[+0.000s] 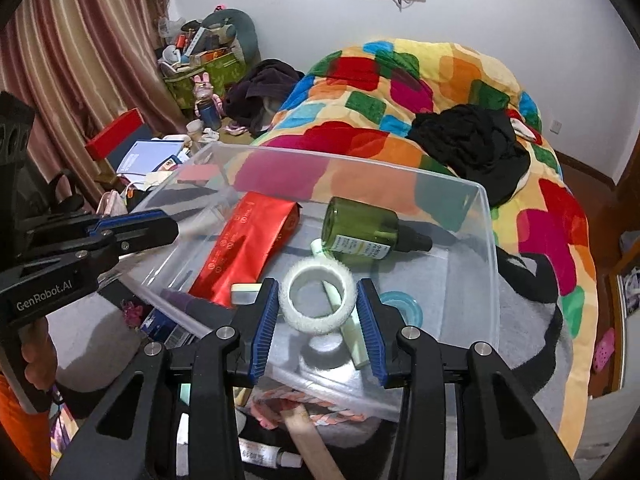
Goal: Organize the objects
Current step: 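Lower the pen and tape roll into the clear box and open both tools, then grasp the pink hair clip with the left tool while the right tool grasps the beige tube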
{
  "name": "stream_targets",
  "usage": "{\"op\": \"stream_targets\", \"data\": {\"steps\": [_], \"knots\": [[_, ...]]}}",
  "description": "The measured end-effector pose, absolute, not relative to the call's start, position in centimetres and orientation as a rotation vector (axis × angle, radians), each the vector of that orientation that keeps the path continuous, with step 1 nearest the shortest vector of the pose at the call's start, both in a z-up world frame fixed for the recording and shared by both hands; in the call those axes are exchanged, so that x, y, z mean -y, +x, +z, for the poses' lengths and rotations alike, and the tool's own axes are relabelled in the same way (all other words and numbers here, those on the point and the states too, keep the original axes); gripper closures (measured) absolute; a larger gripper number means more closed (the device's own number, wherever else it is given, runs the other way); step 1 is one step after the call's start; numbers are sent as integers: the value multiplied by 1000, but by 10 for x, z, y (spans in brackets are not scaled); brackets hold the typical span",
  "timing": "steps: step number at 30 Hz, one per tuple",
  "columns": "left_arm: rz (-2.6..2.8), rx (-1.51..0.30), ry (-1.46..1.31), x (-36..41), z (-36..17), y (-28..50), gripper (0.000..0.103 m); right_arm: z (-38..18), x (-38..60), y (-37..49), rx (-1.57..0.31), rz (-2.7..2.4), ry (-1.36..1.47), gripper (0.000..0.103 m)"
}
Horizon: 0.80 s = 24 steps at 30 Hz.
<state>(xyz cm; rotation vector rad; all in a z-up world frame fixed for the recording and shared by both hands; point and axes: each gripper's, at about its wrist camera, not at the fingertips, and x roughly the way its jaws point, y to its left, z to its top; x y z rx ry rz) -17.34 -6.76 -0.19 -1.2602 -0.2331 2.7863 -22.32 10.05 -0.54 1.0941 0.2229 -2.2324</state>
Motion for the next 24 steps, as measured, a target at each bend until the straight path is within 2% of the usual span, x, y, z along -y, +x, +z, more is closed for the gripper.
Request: {"op": "stream_targets", "data": {"steps": [2, 6, 10, 17, 24], "knots": [[2795, 223, -1233, 66, 5, -168, 92, 0, -102, -217, -231, -2241, 1066, 57], [2811, 219, -1175, 64, 19, -155, 90, 12, -106, -203, -236, -2255, 1007, 55], [2840, 210, -1117, 63, 29, -137, 74, 24, -115, -187, -246, -2279, 945, 51], [2868, 136, -1109, 57, 20, -107, 54, 30, -137, -164, -245, -2314, 895, 49], [2854, 75, -1232, 62, -15, -87, 47, 14, -158, -154, -235, -2312, 948, 49]]}}
